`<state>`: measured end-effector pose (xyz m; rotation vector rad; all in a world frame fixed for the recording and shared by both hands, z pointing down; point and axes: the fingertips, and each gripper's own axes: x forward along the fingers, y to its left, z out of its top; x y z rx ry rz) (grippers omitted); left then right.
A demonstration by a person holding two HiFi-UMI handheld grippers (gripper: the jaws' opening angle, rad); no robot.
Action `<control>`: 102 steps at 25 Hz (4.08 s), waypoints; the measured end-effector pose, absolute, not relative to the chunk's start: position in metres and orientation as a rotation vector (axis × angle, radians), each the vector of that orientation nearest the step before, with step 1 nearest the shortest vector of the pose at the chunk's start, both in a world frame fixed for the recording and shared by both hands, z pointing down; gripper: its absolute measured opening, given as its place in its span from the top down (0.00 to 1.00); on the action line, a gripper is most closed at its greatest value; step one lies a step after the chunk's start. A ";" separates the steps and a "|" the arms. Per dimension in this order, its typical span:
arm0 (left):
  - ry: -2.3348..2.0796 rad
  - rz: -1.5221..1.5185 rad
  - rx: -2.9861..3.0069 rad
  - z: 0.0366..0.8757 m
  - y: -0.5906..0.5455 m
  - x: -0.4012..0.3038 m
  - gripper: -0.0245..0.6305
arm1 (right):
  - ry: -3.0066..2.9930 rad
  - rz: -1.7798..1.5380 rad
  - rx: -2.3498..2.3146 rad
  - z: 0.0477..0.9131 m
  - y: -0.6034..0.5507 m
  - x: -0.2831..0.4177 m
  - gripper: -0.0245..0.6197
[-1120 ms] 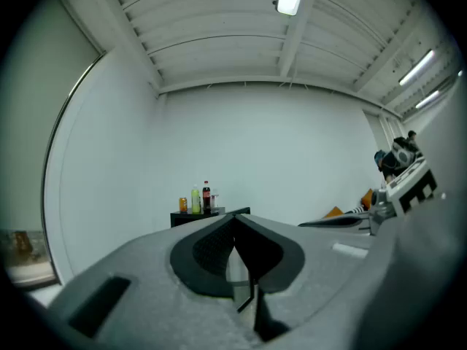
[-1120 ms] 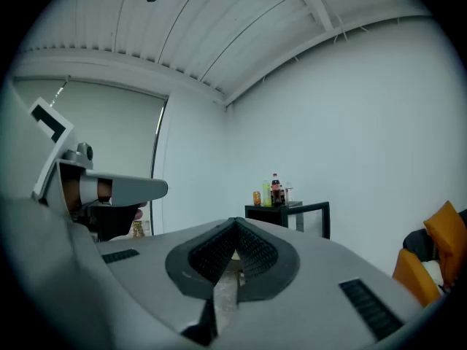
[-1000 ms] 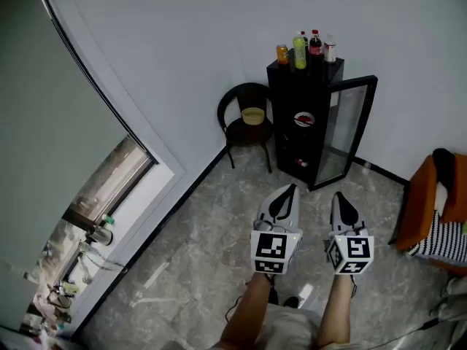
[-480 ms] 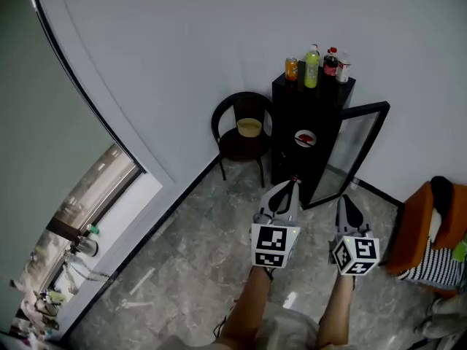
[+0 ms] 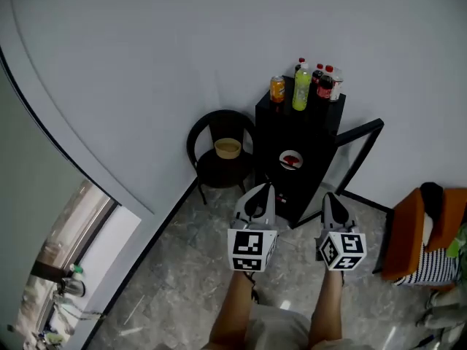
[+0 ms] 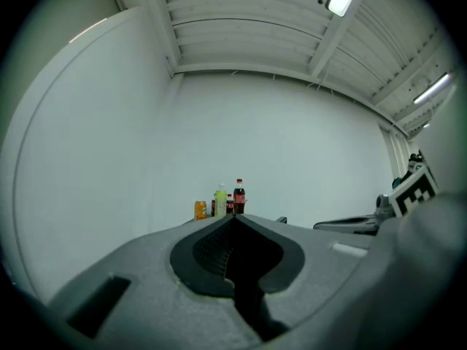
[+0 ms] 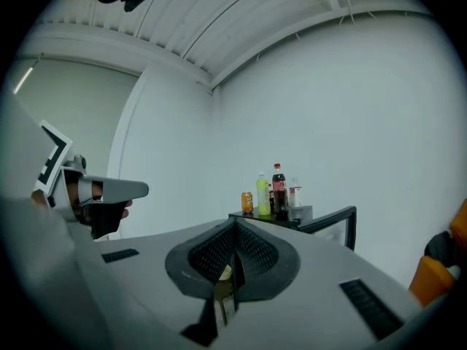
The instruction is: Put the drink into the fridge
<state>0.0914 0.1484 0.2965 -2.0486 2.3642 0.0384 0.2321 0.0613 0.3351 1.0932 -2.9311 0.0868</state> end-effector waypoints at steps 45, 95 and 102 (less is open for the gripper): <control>2.165 0.003 -2.292 0.304 -0.285 -0.032 0.95 | -2.903 0.050 0.870 0.326 -0.370 0.038 0.49; 2.207 -0.242 -2.521 0.583 -0.167 -0.105 0.95 | -2.837 0.201 1.159 0.640 -0.297 -0.077 0.49; 2.233 -0.230 -2.494 0.614 -0.189 -0.112 0.95 | -2.829 0.169 1.168 0.689 -0.355 -0.118 0.49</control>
